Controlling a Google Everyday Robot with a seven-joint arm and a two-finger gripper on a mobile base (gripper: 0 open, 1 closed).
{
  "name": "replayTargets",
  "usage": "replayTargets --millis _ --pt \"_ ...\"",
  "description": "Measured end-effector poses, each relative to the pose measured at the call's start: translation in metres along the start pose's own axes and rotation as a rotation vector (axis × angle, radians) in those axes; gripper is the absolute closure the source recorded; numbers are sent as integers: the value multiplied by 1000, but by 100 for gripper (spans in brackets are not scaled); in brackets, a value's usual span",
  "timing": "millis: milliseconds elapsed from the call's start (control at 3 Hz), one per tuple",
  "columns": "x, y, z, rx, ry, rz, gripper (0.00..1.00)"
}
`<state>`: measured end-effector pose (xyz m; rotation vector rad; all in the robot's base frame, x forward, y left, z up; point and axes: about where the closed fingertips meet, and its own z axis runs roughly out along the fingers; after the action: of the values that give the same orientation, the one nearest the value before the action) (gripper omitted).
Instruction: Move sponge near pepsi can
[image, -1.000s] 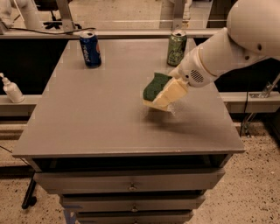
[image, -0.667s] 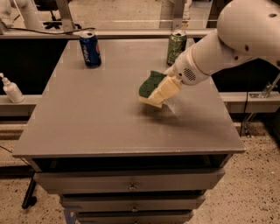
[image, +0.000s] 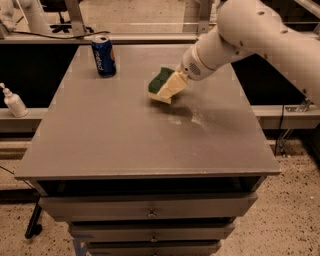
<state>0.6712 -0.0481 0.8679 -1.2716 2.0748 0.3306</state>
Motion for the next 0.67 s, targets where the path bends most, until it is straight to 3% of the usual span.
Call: replayTargets --millis 333,667 --pt "-32 -31 28 26 -14 -15 100" --pt "-66 -46 47 35 -38 -31 100"
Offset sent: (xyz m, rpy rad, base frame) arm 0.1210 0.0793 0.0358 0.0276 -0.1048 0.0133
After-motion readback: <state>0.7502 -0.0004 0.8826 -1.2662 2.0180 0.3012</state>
